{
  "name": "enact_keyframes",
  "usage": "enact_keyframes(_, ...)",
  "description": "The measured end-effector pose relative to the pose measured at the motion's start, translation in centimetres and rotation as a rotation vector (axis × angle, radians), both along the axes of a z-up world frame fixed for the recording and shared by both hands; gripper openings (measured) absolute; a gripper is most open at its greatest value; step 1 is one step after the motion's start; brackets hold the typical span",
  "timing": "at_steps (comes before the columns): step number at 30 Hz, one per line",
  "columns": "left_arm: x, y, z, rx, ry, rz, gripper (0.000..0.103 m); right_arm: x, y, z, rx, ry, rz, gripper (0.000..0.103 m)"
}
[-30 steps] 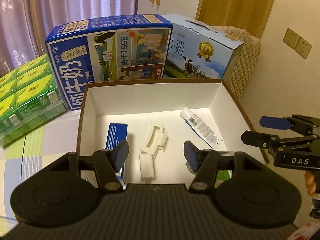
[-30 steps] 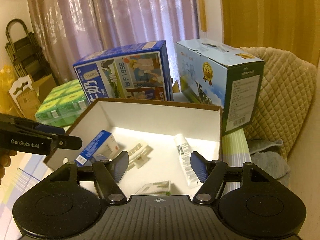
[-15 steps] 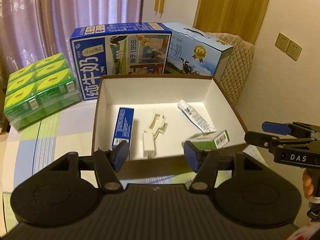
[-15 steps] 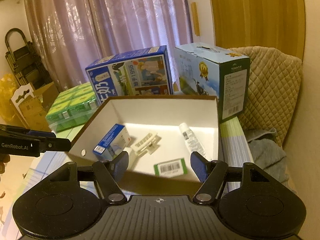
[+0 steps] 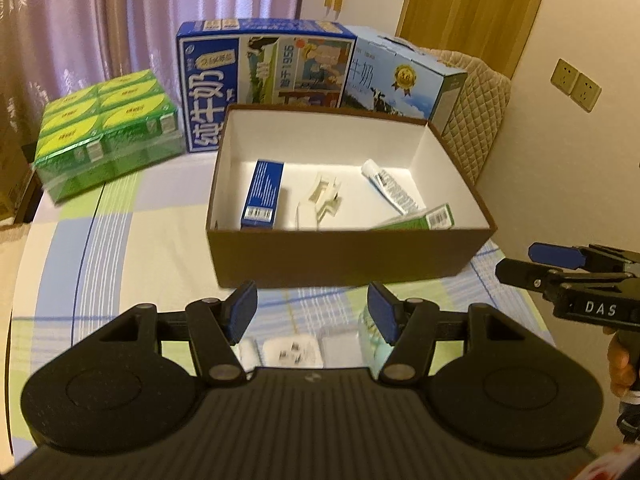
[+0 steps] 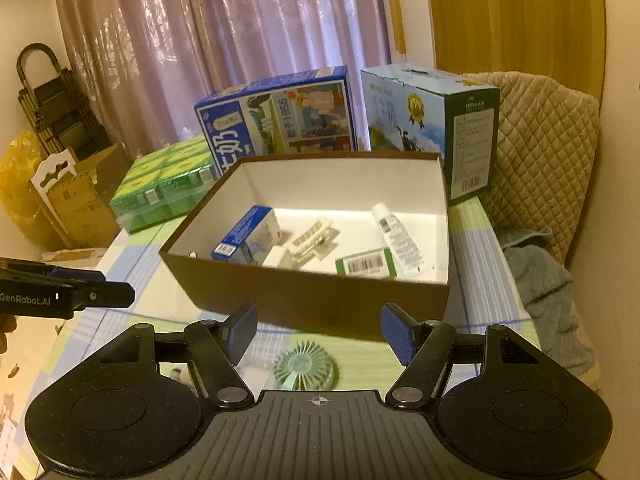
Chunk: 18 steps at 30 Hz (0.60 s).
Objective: Organize rigid objects
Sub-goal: 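Withdraw both tools from the box back toward the remaining items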
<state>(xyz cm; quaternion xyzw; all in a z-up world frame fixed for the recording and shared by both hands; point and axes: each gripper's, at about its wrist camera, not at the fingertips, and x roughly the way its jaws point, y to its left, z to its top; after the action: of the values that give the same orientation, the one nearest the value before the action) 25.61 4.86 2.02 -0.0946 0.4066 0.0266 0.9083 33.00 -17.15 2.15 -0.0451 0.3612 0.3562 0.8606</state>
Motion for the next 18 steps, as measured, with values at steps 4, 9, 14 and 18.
enact_keyframes(4, -1.6, 0.1, -0.9, -0.005, 0.024, 0.009, 0.057, -1.3, -0.3, -0.7, -0.006, 0.025, -0.002, 0.066)
enact_keyframes(9, -3.2, 0.2, -1.7, -0.012, 0.045, 0.015, 0.057, -2.9, -0.5, -1.5, -0.018, 0.047, 0.002, 0.066)
enact_keyframes(14, -4.5, 0.1, -2.3, -0.017, 0.059, 0.017, 0.057, -4.1, -0.4, -2.1, -0.029, 0.067, 0.015, 0.066)
enact_keyframes(18, -5.4, 0.0, -2.8, -0.021, 0.07, 0.016, 0.057, -4.9, -0.1, -2.8, -0.049, 0.08, 0.023, 0.066)
